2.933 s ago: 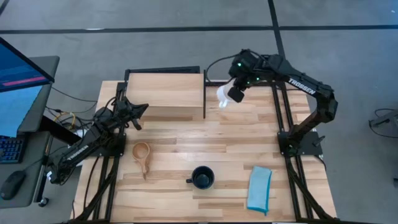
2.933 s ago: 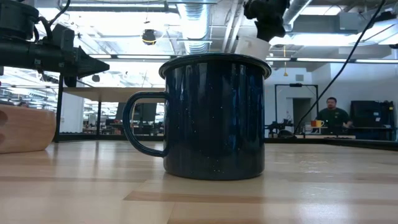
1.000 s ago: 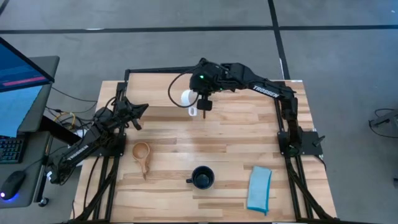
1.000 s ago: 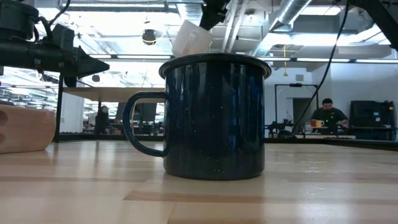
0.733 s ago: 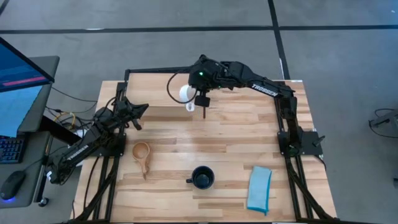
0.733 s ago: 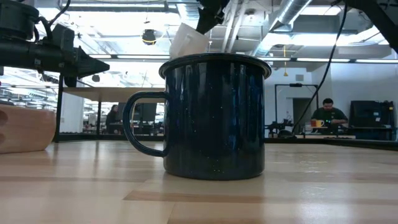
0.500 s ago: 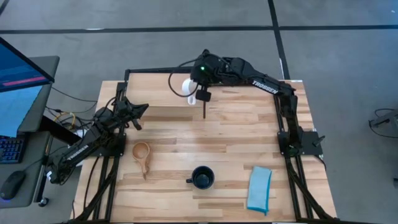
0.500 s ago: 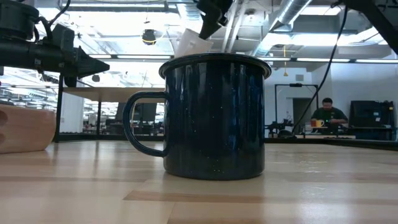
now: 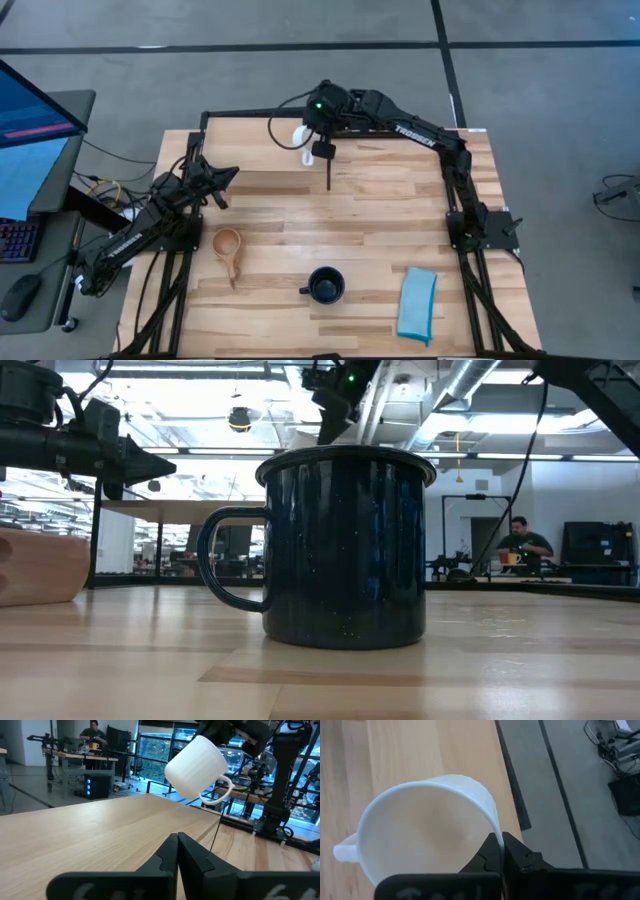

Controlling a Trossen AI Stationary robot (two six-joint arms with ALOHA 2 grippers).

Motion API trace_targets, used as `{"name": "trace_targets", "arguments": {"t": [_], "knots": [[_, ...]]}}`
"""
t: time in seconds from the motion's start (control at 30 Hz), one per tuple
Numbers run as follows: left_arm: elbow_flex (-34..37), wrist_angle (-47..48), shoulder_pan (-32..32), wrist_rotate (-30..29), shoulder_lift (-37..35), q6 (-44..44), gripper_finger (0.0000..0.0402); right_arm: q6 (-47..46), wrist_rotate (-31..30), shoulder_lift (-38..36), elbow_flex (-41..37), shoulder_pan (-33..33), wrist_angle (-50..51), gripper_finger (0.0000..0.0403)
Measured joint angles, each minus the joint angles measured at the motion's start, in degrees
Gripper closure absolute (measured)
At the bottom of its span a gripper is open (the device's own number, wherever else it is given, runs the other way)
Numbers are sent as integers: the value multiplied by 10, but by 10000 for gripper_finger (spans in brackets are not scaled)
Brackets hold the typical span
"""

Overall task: Stack small to large cups/mugs on shelf
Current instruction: Put the white mug on the shelf

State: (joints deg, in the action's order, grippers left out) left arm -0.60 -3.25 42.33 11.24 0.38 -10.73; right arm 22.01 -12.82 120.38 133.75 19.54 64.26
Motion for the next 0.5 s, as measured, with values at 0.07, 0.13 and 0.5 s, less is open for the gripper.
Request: {"name": "trace_targets", "arguments": {"t": [0.07,0.13,0.5], "knots": [[0,0,0,0,0,4,401,-6,9,0,0,2,2,393],[0,0,0,0,0,4,401,-13,23,0,0,6,10,393],[0,0,0,0,0,4,401,-29,52,17,1,15,34,393]]}}
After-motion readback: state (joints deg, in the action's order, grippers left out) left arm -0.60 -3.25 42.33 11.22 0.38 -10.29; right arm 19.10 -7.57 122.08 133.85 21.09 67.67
